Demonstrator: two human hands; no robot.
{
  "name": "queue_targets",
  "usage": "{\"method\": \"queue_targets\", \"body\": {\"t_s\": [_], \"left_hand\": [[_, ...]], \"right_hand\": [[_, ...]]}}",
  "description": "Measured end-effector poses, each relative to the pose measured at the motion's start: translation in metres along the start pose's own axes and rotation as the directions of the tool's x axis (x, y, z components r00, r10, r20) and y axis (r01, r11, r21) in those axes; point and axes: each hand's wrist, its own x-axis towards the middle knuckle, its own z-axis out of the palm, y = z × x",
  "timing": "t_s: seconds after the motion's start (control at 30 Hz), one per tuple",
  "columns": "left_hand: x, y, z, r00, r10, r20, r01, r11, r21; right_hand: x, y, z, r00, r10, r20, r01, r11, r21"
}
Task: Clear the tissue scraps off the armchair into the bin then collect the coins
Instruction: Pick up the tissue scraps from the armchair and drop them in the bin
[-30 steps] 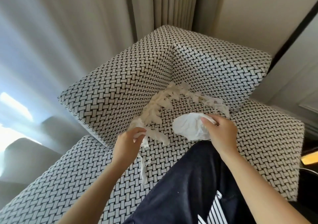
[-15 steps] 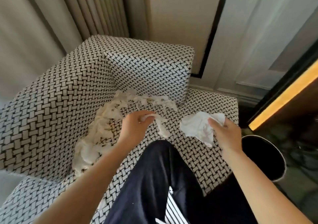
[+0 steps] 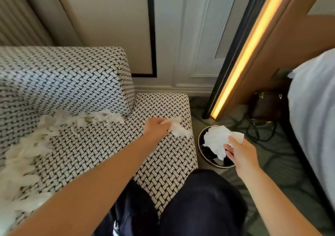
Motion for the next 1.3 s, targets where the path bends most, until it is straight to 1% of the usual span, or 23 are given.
{"method": "queue_targets", "body": {"t_s": [0.13, 0.23, 0.3, 0.37, 0.47, 0.57, 0.67, 0.73, 0.83, 0.9, 1.0, 1.07, 1.17, 1.3], "left_hand": [[0.022, 0.01, 0.053, 0.998, -0.054, 0.017, 0.054, 0.998, 0.011], [0.033, 0.019, 0.092, 0.992, -0.085, 0.089, 0.085, 0.996, 0.006], [0.035, 0.024, 0.11, 0.983, -0.071, 0.169, 0.067, 0.997, 0.029], [0.036, 0.028, 0.126, 0.958, -0.053, 0.282, 0.045, 0.998, 0.037], [0.034, 0.032, 0.142, 0.898, -0.061, 0.436, 0.039, 0.997, 0.059], [0.032, 0.033, 0.152, 0.866, -0.057, 0.497, 0.003, 0.994, 0.107], [0.033, 0.025, 0.149, 0.84, -0.083, 0.536, 0.03, 0.994, 0.107], [0.034, 0.018, 0.142, 0.829, -0.118, 0.546, 0.061, 0.991, 0.121], [0.037, 0.008, 0.13, 0.832, -0.149, 0.535, 0.088, 0.986, 0.138], [0.039, 0.005, 0.123, 0.84, -0.156, 0.52, 0.098, 0.986, 0.138], [0.039, 0.004, 0.113, 0.86, -0.149, 0.488, 0.104, 0.988, 0.118], [0.035, 0.005, 0.105, 0.878, -0.145, 0.457, 0.104, 0.988, 0.113], [0.03, 0.002, 0.093, 0.903, -0.152, 0.401, 0.122, 0.988, 0.098], [0.019, -0.007, 0.069, 0.935, -0.144, 0.323, 0.13, 0.989, 0.062]], "right_hand": [[0.021, 0.007, -0.024, 0.999, 0.04, -0.036, -0.039, 0.999, 0.026], [0.038, 0.015, -0.04, 0.995, 0.067, -0.071, -0.064, 0.997, 0.044], [0.045, 0.02, -0.046, 0.992, 0.08, -0.096, -0.076, 0.996, 0.045], [0.054, 0.025, -0.051, 0.989, 0.082, -0.124, -0.078, 0.996, 0.035], [0.063, 0.035, -0.054, 0.984, 0.085, -0.154, -0.089, 0.996, -0.019], [0.071, 0.047, -0.055, 0.98, 0.094, -0.178, -0.105, 0.993, -0.056], [0.078, 0.058, -0.052, 0.981, 0.094, -0.168, -0.112, 0.989, -0.102], [0.081, 0.061, -0.047, 0.984, 0.093, -0.149, -0.111, 0.987, -0.116], [0.086, 0.058, -0.04, 0.995, 0.045, -0.086, -0.056, 0.989, -0.139], [0.089, 0.055, -0.038, 1.0, 0.003, -0.02, -0.006, 0.98, -0.198], [0.09, 0.052, -0.039, 0.995, 0.01, 0.101, 0.022, 0.952, -0.304], [0.086, 0.05, -0.04, 0.993, 0.033, 0.116, 0.01, 0.937, -0.349], [0.077, 0.052, -0.043, 0.99, 0.066, 0.121, -0.022, 0.942, -0.334], [0.06, 0.043, -0.041, 0.986, 0.067, 0.156, -0.005, 0.93, -0.368]]}}
